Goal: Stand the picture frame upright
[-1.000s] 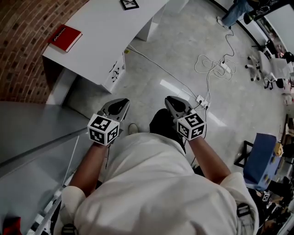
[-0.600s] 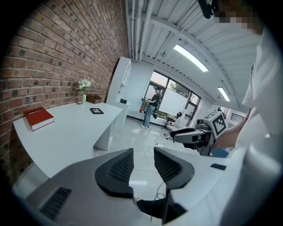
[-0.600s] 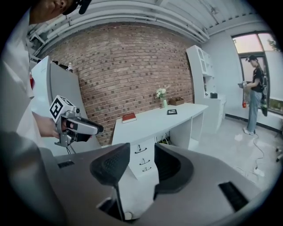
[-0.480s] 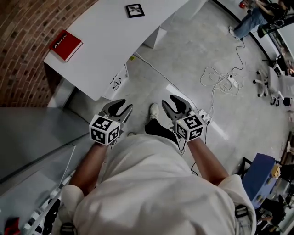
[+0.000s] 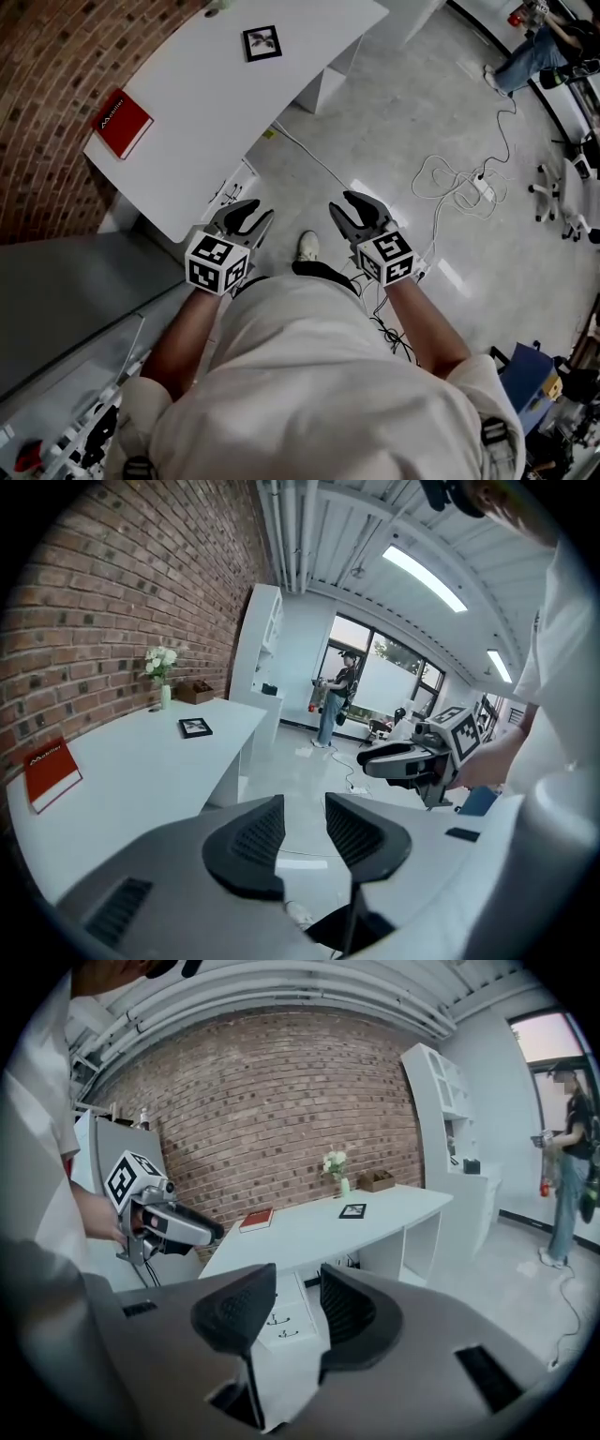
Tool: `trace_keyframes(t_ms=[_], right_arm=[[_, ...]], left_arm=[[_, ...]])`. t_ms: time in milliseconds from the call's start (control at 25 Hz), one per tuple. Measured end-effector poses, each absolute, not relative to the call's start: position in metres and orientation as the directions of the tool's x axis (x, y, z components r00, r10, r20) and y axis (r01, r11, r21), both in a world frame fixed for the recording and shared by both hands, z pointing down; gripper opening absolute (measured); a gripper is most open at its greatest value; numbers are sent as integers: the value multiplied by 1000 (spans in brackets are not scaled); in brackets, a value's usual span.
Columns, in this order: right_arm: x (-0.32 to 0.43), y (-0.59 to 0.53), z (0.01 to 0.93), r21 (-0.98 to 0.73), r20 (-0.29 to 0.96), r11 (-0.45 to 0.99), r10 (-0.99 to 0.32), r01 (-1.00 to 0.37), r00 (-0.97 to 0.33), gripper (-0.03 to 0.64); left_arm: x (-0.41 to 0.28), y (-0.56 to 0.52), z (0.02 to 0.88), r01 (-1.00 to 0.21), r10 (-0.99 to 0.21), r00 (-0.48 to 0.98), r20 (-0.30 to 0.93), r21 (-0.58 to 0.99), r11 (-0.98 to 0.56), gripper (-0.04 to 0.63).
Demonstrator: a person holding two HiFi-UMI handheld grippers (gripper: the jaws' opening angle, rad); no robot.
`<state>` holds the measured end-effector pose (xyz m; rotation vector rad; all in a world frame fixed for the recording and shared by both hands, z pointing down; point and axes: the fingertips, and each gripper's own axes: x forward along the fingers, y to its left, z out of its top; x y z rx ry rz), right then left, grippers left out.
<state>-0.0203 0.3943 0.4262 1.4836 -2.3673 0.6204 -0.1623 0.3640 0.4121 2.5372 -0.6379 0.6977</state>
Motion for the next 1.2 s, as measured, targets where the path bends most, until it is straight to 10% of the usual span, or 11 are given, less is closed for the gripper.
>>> trace_keyframes(t_ms=[1200], right_arm=[[45, 142, 453, -317, 506, 365, -715, -875, -481, 152]], left_arm=[[-113, 113, 427, -579, -382, 777, 500, 331, -745, 110]])
